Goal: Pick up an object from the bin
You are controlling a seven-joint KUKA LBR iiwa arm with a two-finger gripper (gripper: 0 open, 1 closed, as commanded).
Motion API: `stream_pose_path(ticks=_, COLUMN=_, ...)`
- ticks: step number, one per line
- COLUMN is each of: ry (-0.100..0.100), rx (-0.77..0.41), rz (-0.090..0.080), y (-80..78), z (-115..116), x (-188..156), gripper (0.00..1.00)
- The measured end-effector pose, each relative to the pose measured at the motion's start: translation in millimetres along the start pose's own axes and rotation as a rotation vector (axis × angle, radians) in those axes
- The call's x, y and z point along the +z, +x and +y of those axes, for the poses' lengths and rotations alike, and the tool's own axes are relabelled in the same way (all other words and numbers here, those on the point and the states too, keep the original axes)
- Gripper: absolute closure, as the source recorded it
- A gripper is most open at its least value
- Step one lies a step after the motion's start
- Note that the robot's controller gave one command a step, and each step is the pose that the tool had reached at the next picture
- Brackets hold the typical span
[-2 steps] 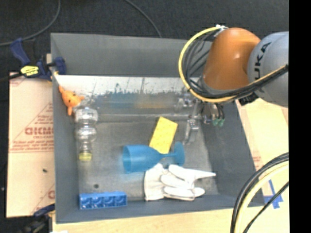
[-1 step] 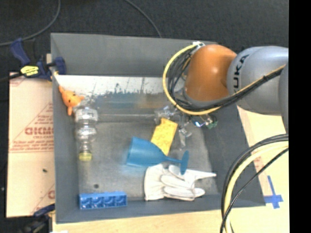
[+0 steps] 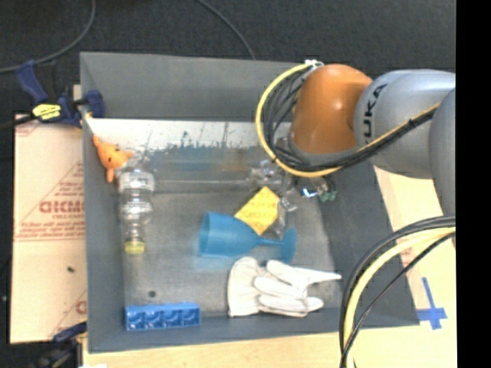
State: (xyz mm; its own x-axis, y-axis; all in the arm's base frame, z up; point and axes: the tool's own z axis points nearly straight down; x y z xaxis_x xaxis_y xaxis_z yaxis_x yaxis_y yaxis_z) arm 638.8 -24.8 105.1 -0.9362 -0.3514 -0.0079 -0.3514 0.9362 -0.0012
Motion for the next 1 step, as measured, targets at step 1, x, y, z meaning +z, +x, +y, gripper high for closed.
stream_pose_path(ticks=1, ry=0.006, rx=-0.204, rz=-0.007, y=-9.3, z=1.1, x=-2.9, gripper=0.00)
